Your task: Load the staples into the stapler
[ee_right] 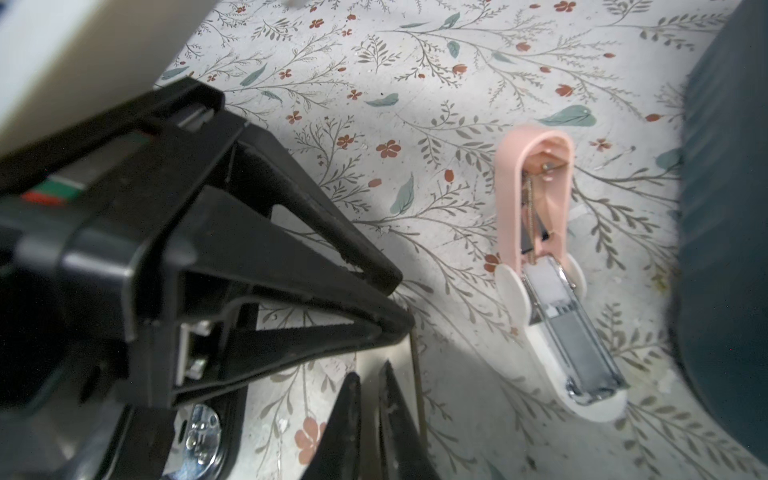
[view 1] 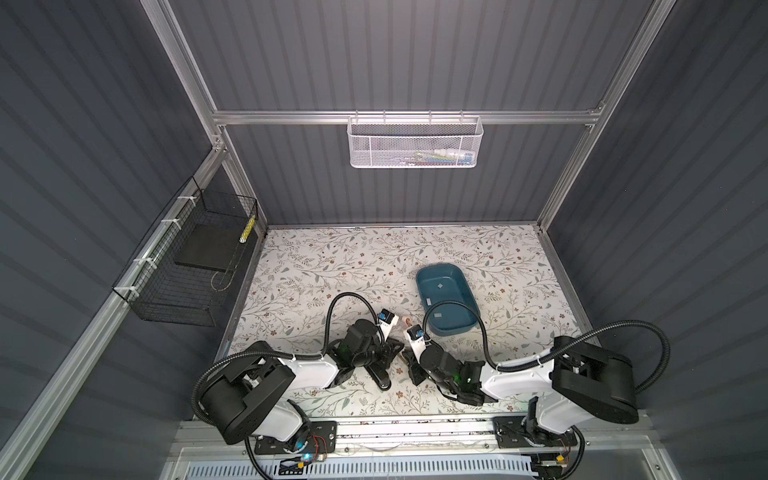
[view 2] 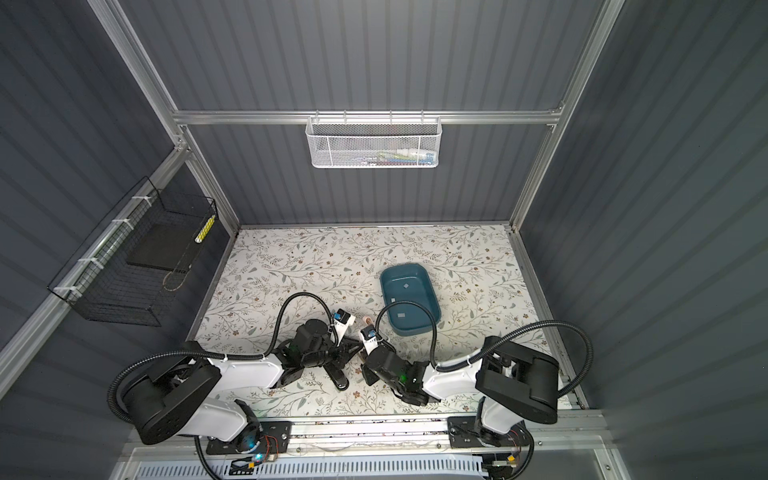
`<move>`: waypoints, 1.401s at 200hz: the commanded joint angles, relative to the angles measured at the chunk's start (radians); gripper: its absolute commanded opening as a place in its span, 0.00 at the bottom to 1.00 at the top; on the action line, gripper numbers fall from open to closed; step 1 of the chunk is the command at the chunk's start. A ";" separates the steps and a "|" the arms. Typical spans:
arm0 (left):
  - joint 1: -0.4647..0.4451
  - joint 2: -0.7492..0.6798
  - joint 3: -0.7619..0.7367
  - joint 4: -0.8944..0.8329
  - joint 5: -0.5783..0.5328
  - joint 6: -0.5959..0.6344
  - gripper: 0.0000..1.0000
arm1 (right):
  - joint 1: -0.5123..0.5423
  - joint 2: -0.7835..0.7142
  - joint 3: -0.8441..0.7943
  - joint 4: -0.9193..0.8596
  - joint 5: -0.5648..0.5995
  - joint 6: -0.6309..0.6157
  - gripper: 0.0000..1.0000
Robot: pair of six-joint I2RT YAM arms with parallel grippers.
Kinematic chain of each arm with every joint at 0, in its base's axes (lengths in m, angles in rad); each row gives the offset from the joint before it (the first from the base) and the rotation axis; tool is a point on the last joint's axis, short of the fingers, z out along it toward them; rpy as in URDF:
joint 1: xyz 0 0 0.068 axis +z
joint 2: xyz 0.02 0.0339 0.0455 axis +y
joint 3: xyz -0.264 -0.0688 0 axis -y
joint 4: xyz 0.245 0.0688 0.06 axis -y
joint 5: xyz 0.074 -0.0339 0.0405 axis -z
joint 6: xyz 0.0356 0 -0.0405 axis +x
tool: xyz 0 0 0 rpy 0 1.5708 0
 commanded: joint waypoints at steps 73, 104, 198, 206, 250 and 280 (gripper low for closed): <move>-0.011 -0.019 -0.002 -0.050 -0.017 0.021 0.23 | 0.031 0.204 -0.131 0.164 0.004 0.114 0.14; -0.011 -0.031 0.002 -0.062 -0.019 0.021 0.23 | 0.031 0.141 -0.121 0.124 0.023 0.096 0.18; -0.010 -0.218 0.052 -0.225 -0.124 0.053 0.40 | 0.028 -0.264 -0.030 -0.162 0.102 -0.040 0.36; -0.011 -0.240 0.054 -0.236 -0.141 0.052 0.41 | 0.021 -0.279 -0.028 -0.197 0.124 -0.028 0.41; -0.011 -0.325 0.053 -0.289 -0.240 0.024 0.48 | -0.082 -0.249 -0.083 -0.195 0.005 0.026 0.61; -0.012 -0.352 0.043 -0.300 -0.248 0.018 0.52 | -0.084 -0.190 -0.076 -0.142 -0.072 -0.007 0.65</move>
